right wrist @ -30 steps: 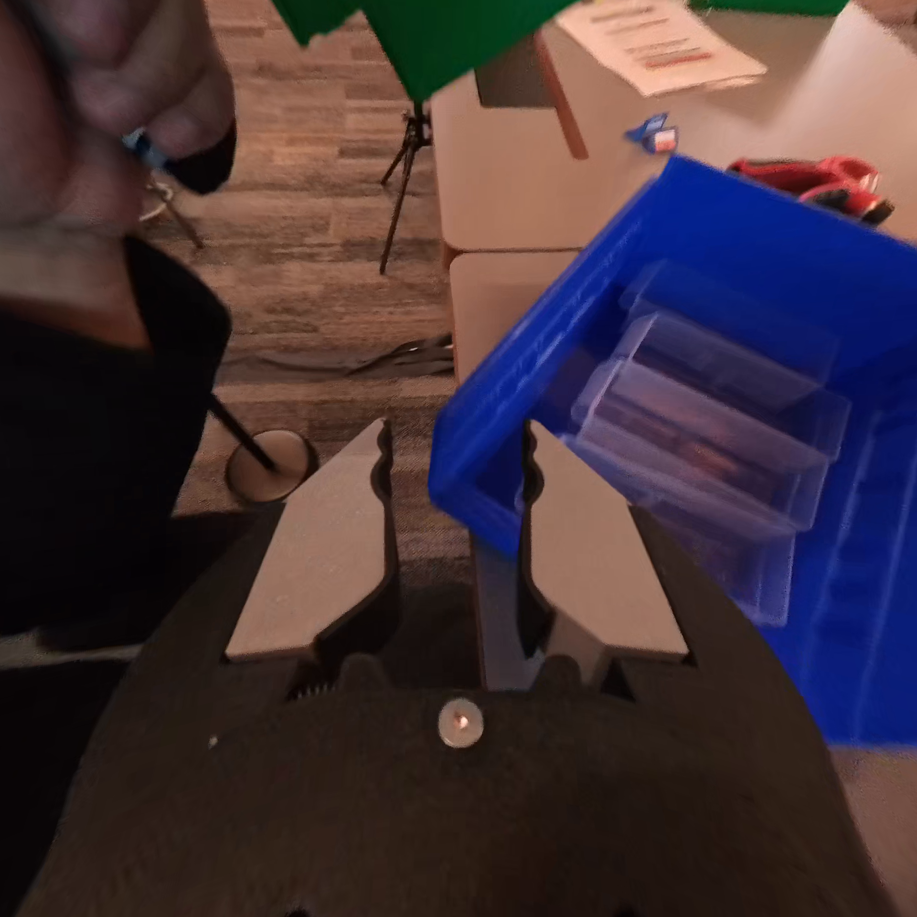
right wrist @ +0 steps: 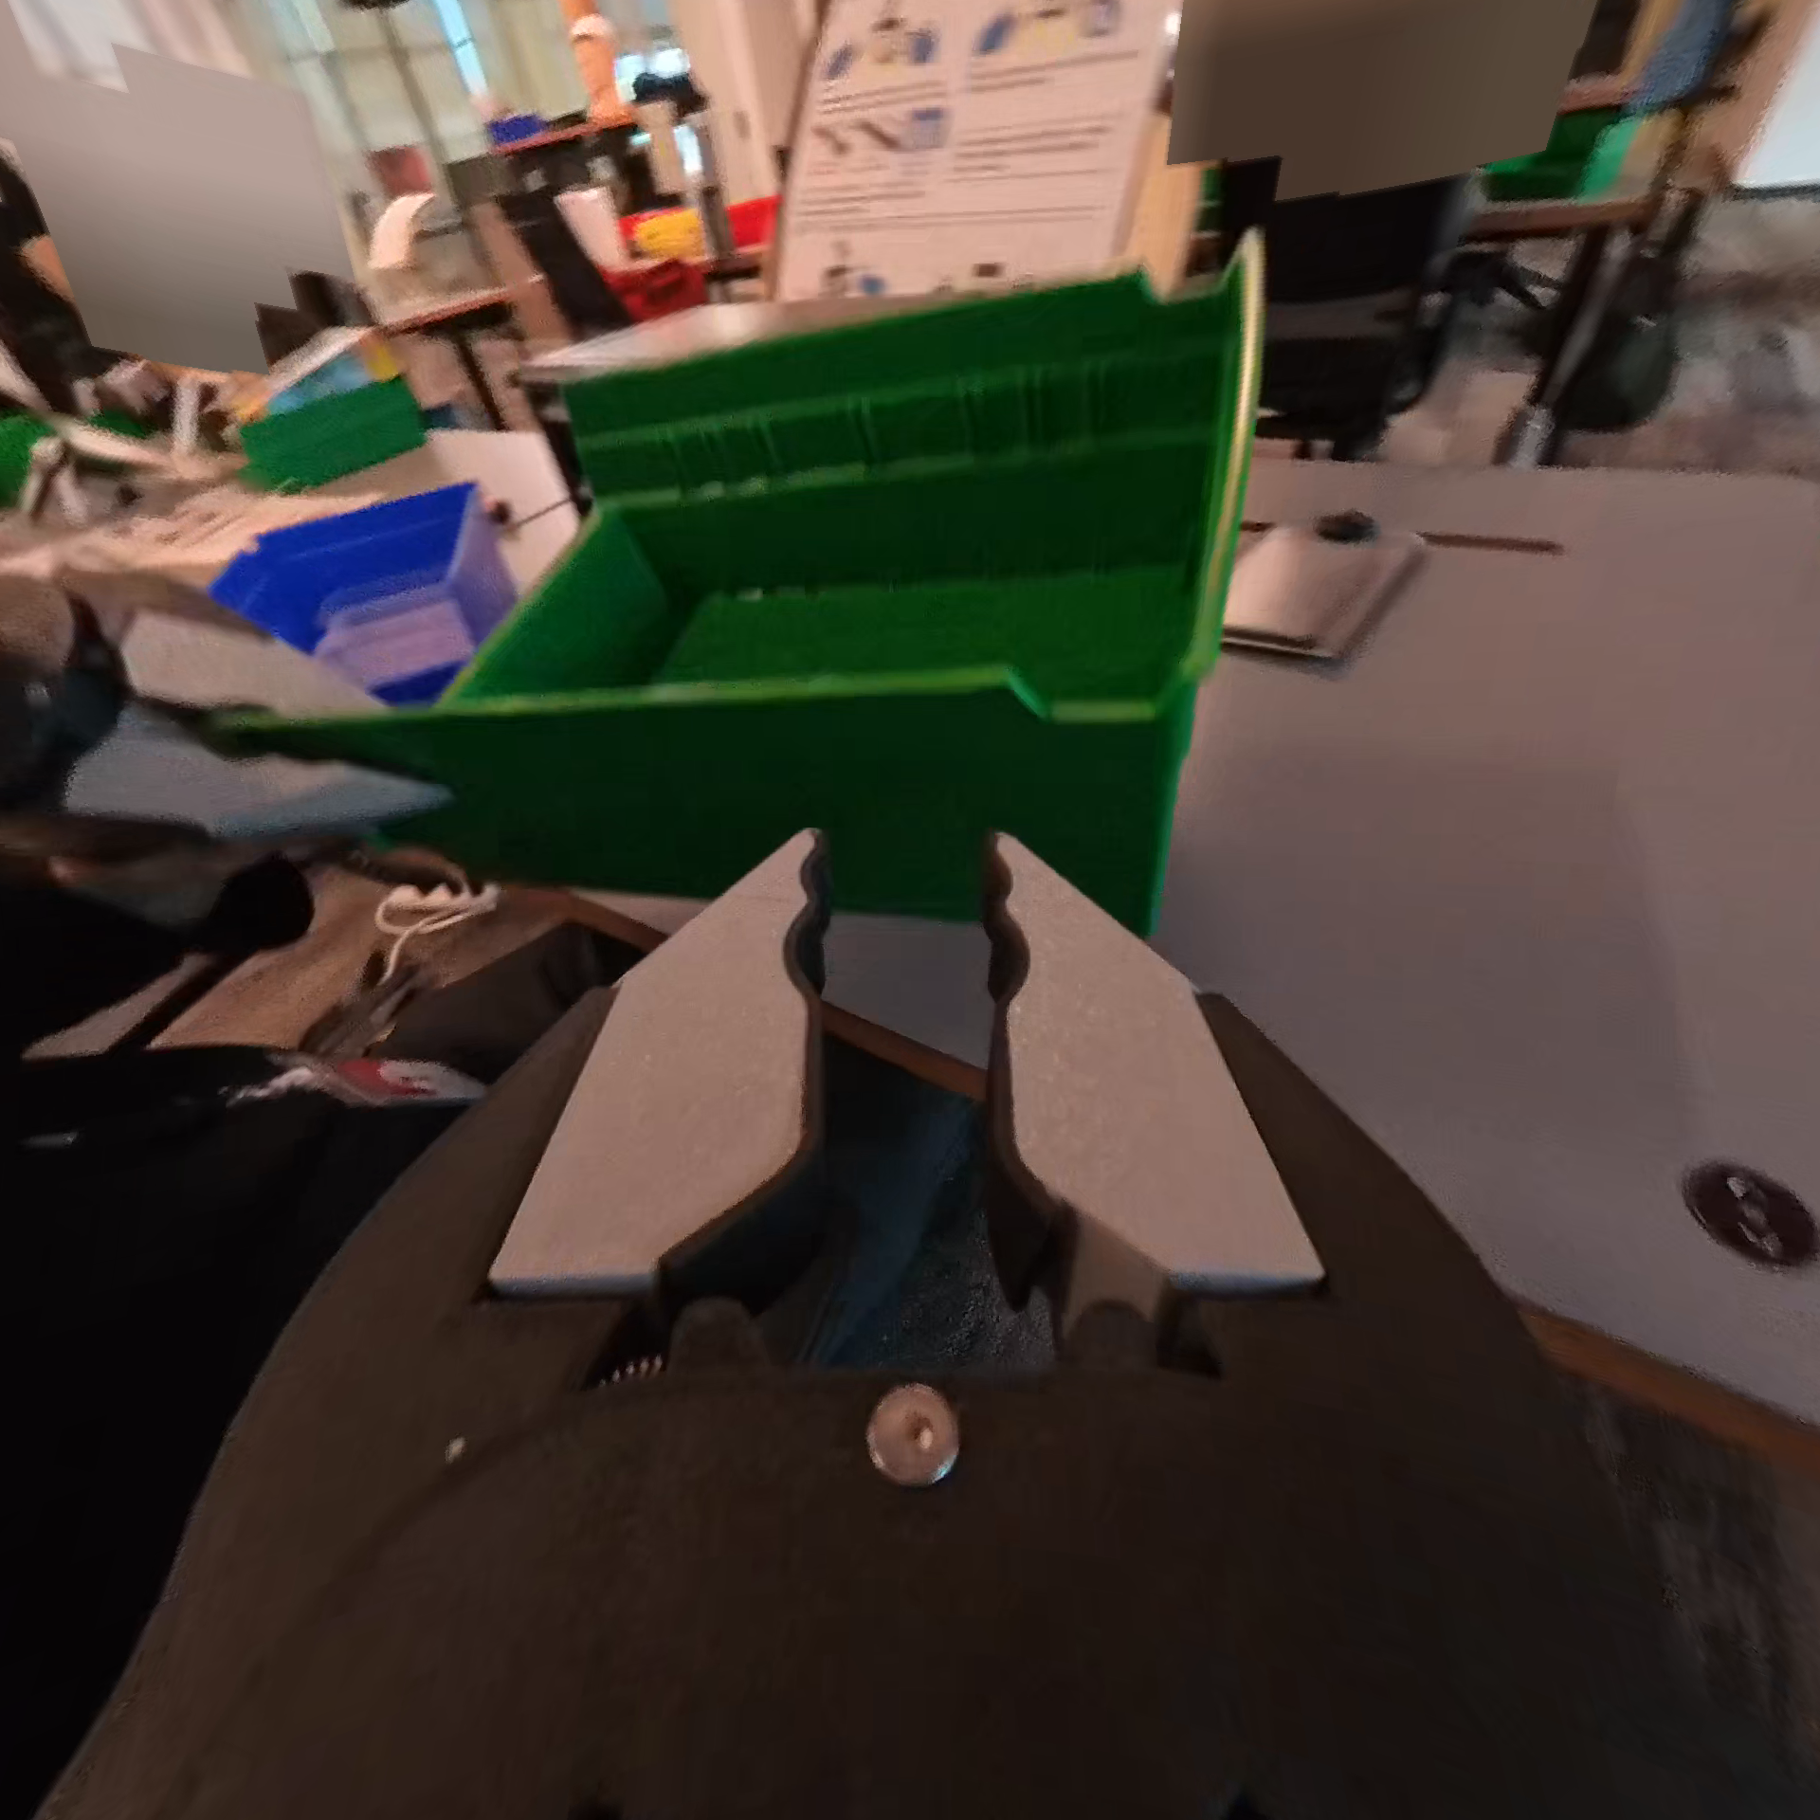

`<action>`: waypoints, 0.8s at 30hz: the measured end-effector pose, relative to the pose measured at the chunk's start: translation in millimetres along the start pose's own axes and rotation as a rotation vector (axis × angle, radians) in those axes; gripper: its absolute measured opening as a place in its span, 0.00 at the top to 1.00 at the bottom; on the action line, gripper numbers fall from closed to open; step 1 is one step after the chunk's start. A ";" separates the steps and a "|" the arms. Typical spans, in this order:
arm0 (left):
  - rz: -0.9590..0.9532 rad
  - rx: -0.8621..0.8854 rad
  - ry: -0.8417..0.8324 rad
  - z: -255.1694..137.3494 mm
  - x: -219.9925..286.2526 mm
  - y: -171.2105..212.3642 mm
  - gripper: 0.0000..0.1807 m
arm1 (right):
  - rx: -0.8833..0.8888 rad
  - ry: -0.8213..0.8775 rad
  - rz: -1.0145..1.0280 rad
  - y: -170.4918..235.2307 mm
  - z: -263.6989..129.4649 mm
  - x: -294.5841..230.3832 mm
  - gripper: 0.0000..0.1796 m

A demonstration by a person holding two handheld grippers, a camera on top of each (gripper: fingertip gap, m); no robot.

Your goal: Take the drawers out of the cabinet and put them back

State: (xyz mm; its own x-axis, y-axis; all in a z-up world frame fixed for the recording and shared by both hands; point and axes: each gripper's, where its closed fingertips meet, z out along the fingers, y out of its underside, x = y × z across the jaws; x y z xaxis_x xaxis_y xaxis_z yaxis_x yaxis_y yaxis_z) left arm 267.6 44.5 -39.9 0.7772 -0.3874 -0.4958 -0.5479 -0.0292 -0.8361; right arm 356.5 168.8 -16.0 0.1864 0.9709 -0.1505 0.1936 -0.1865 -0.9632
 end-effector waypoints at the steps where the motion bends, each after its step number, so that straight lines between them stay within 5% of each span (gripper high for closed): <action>1: -0.020 -0.022 0.020 17.7 6.4 7.5 0.99 | 0.003 0.018 0.024 4.0 -3.0 7.8 0.84; 7: -0.223 -0.048 0.063 110.2 18.6 39.8 0.98 | -0.059 0.004 0.036 24.8 18.8 13.4 0.82; 10: -0.324 -0.085 0.068 127.4 17.0 51.1 0.98 | -0.123 0.012 0.027 35.1 41.5 13.3 0.79; 11: -0.346 -0.072 0.072 121.0 14.8 49.3 0.92 | -0.142 0.012 0.017 38.0 47.8 11.1 0.79; 18: -0.383 -0.023 0.136 -21.9 -6.0 64.5 0.80 | -0.211 -0.054 -0.167 37.6 70.1 -42.4 0.71; 24: -0.507 -0.239 -0.140 -148.0 -80.1 171.3 0.82 | -0.307 -0.268 -0.273 53.0 123.7 -122.4 0.71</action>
State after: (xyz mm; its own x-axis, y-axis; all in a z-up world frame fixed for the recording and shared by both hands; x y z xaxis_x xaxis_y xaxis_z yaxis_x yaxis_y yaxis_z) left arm 65.7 -65.8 -108.7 0.9855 -0.1459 -0.0864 -0.1378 -0.3929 -0.9092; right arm 224.8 58.8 -76.2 -0.1570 0.9876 0.0078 0.4831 0.0837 -0.8716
